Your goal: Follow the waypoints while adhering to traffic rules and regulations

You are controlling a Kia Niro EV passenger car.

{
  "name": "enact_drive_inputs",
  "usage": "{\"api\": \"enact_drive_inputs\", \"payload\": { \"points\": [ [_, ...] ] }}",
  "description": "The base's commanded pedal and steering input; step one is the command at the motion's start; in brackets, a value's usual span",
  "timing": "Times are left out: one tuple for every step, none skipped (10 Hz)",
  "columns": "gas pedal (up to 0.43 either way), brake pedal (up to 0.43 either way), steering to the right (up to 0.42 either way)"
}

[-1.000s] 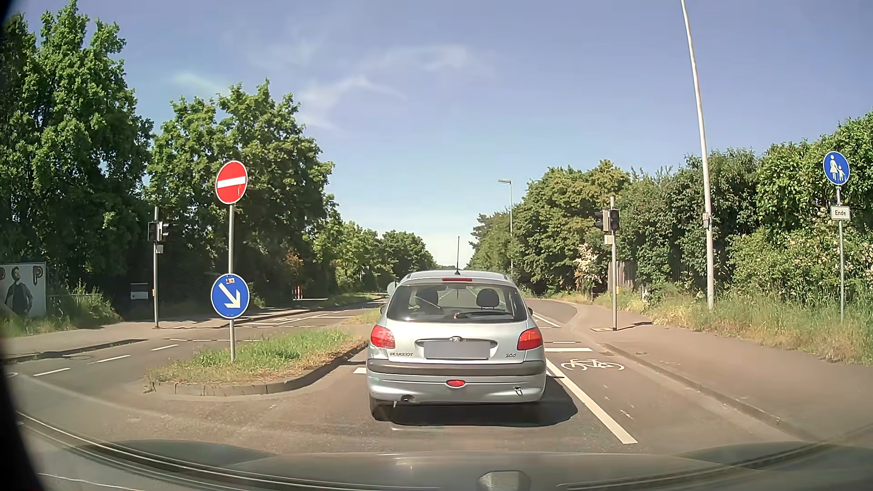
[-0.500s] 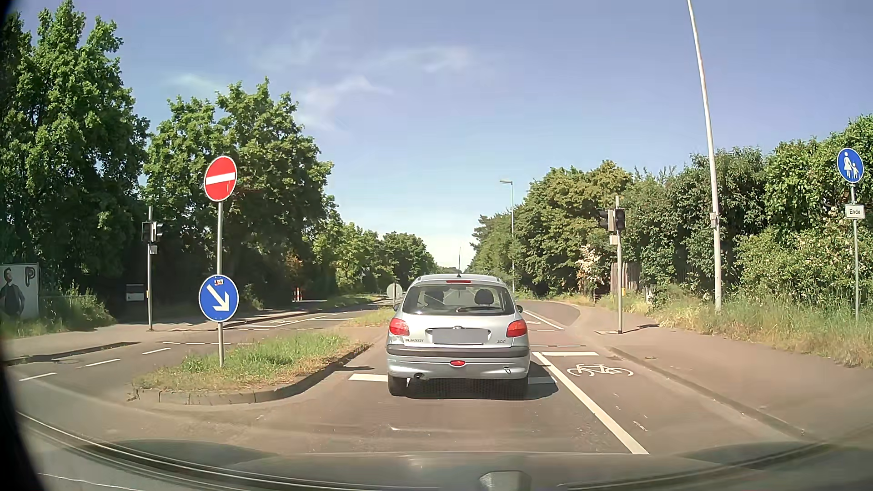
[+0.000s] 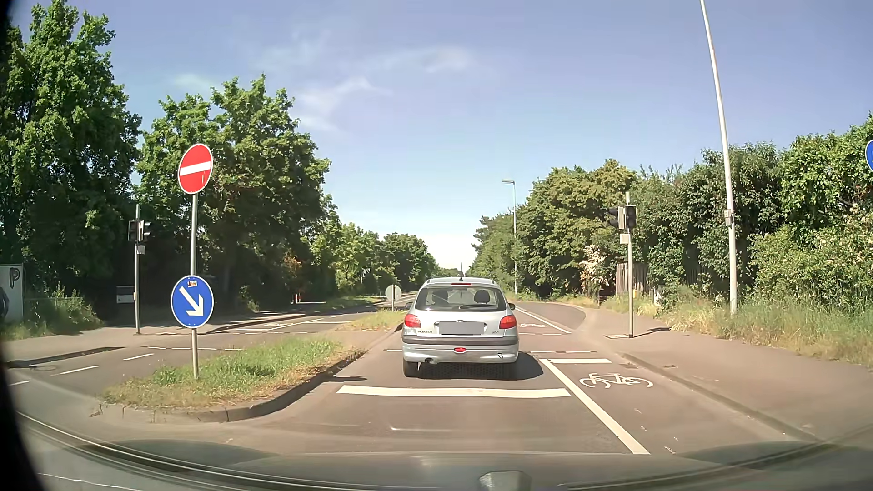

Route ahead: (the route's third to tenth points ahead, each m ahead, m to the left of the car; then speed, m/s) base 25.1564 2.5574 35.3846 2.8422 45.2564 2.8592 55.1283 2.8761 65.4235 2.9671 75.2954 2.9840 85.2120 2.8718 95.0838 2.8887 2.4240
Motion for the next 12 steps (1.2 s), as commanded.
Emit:
{"api": "enact_drive_inputs", "payload": {
  "points": [
    [0.409, 0.030, -0.011],
    [0.421, 0.037, -0.009],
    [0.421, 0.030, -0.005],
    [0.421, 0.030, -0.002],
    [0.421, 0.030, -0.001],
    [0.421, 0.030, -0.001],
    [0.421, 0.030, -0.001],
    [0.421, 0.030, -0.001],
    [0.421, 0.030, -0.001],
    [0.421, 0.030, -0.001],
    [0.421, 0.030, -0.001],
    [0.421, 0.037, -0.001]
  ]
}}
